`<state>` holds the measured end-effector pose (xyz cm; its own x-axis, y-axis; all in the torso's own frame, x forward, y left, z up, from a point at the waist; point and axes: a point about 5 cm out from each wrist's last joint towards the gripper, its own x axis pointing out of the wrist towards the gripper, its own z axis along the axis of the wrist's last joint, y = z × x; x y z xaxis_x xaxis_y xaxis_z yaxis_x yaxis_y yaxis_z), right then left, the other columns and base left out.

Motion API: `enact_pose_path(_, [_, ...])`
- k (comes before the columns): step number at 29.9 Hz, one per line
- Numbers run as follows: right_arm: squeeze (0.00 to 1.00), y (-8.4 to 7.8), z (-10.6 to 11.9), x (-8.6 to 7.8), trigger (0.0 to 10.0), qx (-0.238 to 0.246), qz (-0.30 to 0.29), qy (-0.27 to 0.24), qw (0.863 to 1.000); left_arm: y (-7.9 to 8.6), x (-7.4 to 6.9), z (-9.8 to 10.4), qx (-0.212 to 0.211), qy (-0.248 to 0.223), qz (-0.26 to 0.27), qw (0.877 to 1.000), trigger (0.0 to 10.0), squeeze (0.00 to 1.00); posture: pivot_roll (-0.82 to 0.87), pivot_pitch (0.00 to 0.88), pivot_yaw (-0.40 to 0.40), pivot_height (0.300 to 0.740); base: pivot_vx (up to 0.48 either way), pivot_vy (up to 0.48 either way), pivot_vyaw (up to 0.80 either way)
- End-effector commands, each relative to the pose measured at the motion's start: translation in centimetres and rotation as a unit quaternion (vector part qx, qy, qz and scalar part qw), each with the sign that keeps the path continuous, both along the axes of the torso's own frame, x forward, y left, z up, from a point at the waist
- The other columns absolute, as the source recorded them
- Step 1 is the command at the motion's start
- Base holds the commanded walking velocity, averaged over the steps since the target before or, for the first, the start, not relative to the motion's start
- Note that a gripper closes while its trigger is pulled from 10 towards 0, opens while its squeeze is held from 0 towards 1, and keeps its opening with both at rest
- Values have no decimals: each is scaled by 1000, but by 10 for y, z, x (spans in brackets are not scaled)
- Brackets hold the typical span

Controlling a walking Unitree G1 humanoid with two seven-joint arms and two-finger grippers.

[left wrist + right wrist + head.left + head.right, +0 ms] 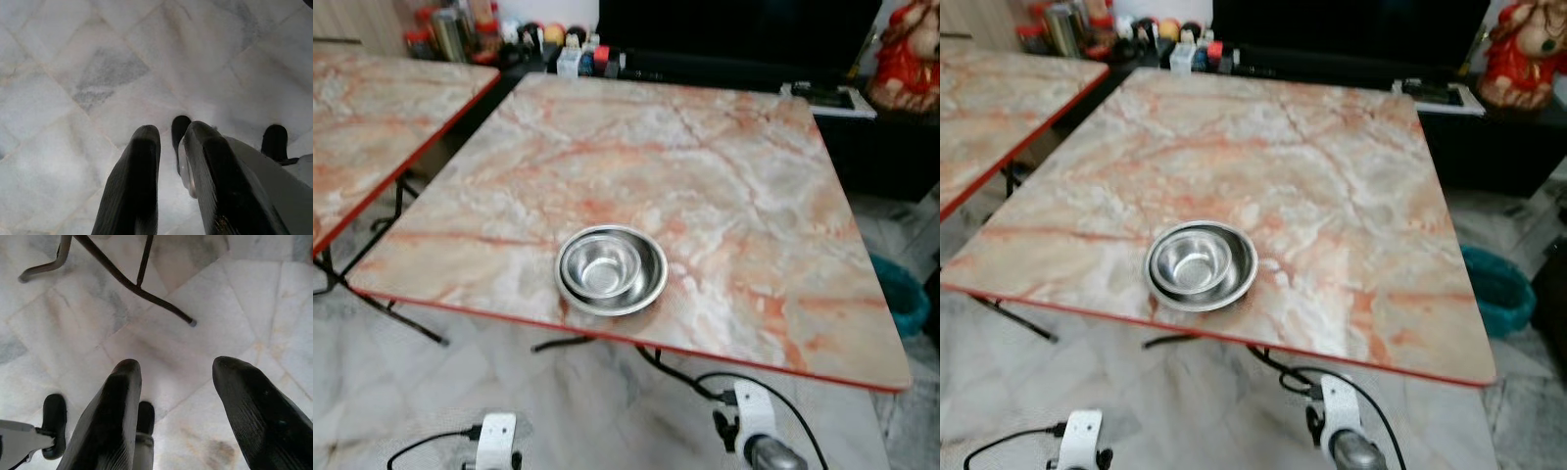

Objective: Setting the table

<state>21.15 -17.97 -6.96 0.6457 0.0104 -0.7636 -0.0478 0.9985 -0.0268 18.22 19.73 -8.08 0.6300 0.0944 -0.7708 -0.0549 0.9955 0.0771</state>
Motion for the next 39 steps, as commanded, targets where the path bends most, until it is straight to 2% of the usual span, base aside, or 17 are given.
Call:
enact_pose_path(1, [0, 6, -1, -1, 10000, 7, 1, 2, 1000, 6, -9, -4, 8, 15, 7, 1000, 10000, 0, 98, 81, -43, 740, 0, 360, 0])
enact_pose_path(28, [0, 11, -5, -7, 10000, 14, -8, 11, 1000, 12, -6, -1, 15, 12, 1, 1000, 10000, 0, 103, 71, -16, 740, 0, 367, -28])
enact_pose_path(33, [0, 11, -6, -8, 10000, 15, -7, 13, 1000, 13, -7, -1, 16, 13, 2, 1000, 10000, 0, 105, 70, -16, 740, 0, 371, -788])
enact_pose_path(39, [0, 13, -4, -5, 10000, 12, 1, 7, 1000, 14, -10, -3, 19, 18, 0, 1000, 10000, 0, 103, 57, -12, 740, 0, 371, 0])
